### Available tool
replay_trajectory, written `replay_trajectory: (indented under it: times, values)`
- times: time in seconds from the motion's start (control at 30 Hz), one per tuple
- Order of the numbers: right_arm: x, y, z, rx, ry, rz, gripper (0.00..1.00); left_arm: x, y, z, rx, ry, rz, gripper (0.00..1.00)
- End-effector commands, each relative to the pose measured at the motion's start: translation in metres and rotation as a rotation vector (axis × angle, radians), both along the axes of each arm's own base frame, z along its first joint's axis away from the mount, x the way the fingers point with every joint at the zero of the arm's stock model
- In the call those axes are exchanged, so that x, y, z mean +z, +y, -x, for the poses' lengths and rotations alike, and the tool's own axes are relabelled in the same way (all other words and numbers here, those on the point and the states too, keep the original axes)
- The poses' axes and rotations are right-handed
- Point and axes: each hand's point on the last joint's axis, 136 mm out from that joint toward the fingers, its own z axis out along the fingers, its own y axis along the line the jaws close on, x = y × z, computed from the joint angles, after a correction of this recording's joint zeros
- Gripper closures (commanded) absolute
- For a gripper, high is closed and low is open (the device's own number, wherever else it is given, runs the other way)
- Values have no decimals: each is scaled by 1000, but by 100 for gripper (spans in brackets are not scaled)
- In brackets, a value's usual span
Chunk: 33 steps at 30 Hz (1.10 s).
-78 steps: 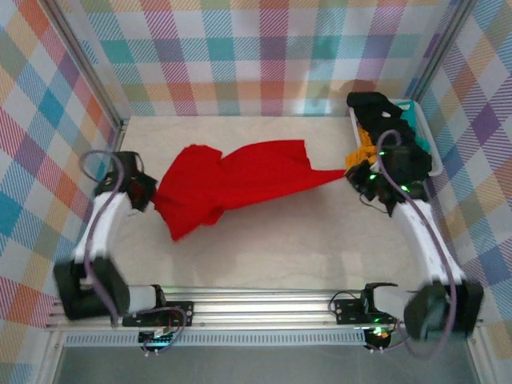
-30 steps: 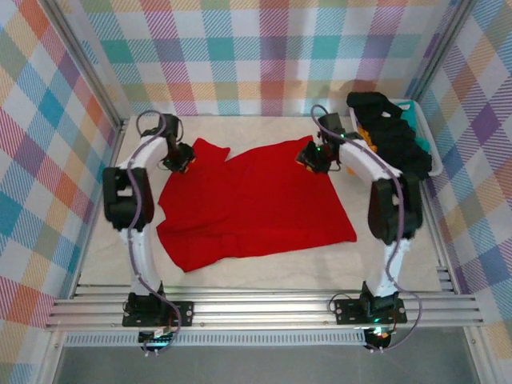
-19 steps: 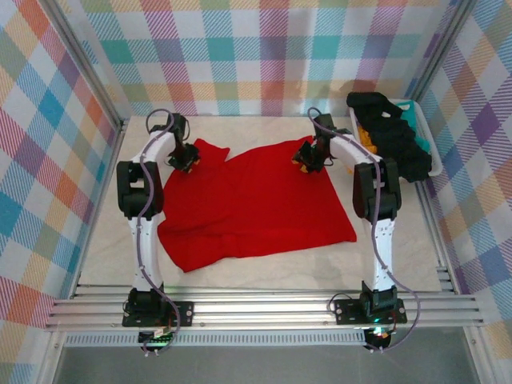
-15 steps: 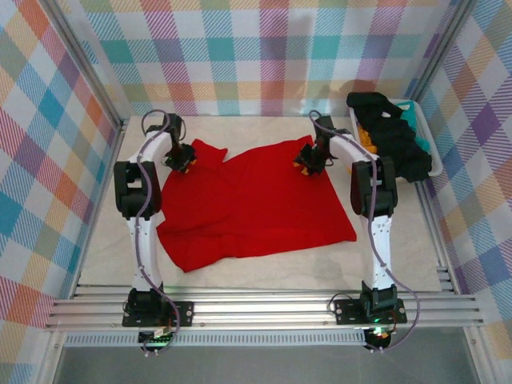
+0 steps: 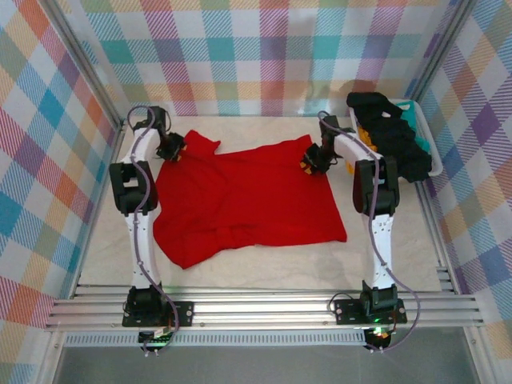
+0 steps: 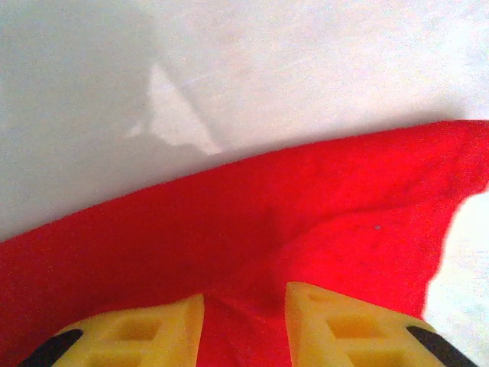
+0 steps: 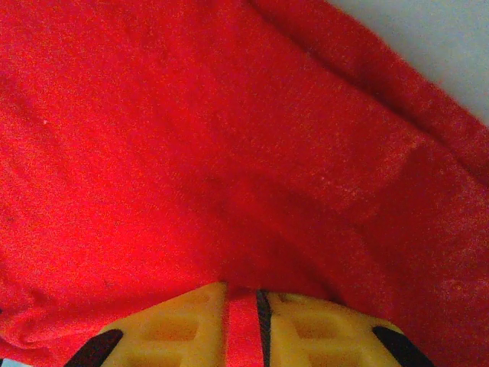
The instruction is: Fold and stack the t-shirts
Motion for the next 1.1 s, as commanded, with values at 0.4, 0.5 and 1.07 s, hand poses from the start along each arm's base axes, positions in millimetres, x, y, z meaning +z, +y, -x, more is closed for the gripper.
replay_trajectory:
  times: [0.4,0.5,1.07]
  values:
    - [21,-52,-8,-144,-57,112,77,120,31,7,-7,-140,-246,54]
    - [50,-48,-11,-74,-141,130,72,114,24,42,-74,-61,-292,58]
    - [52,-24,45,158,-151,125,64,3,22,150,-168,257,-256,57]
